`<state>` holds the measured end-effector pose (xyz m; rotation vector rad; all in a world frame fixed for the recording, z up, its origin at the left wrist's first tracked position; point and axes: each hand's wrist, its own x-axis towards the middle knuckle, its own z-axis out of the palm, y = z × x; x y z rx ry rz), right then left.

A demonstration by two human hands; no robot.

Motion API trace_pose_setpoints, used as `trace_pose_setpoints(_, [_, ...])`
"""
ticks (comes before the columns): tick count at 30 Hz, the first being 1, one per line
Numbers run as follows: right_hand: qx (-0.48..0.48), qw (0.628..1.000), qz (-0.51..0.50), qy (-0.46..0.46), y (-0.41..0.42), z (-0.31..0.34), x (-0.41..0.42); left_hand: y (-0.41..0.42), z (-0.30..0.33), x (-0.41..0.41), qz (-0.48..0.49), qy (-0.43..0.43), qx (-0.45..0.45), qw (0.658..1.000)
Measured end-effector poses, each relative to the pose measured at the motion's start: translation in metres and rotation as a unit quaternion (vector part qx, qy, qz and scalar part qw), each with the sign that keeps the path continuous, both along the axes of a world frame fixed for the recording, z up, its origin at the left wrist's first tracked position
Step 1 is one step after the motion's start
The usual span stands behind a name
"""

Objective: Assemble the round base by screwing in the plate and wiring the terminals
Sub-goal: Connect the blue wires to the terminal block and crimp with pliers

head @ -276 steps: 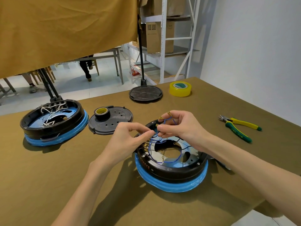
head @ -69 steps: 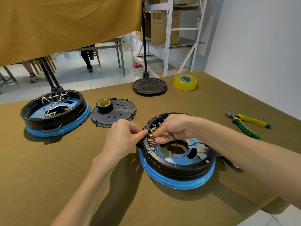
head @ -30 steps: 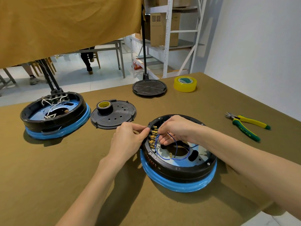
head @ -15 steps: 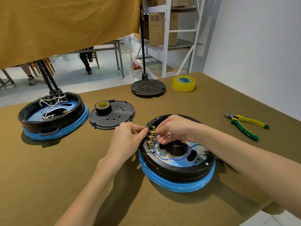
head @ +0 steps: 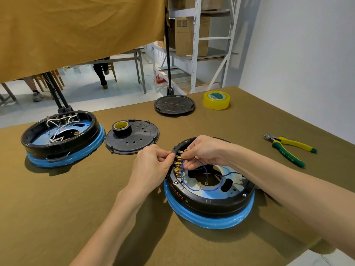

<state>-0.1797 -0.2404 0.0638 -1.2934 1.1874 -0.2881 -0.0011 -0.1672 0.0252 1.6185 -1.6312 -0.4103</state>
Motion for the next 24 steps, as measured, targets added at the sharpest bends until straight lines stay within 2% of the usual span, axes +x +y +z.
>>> trace_pose_setpoints(10, [-0.017,1.000,-0.004,-0.003,0.003,-0.004,0.000,0.001,-0.003,-0.002,0.010,0.020,-0.010,1.000])
trace_pose_setpoints(16, [-0.001,0.997,-0.035,-0.064,0.007,-0.004,-0.018,-0.003,-0.011,-0.003,0.029,0.022,-0.001,0.999])
trace_pose_setpoints(24, [-0.120,0.991,-0.055,-0.010,0.006,-0.007,-0.021,-0.010,-0.019,-0.006,-0.007,0.087,-0.010,0.996])
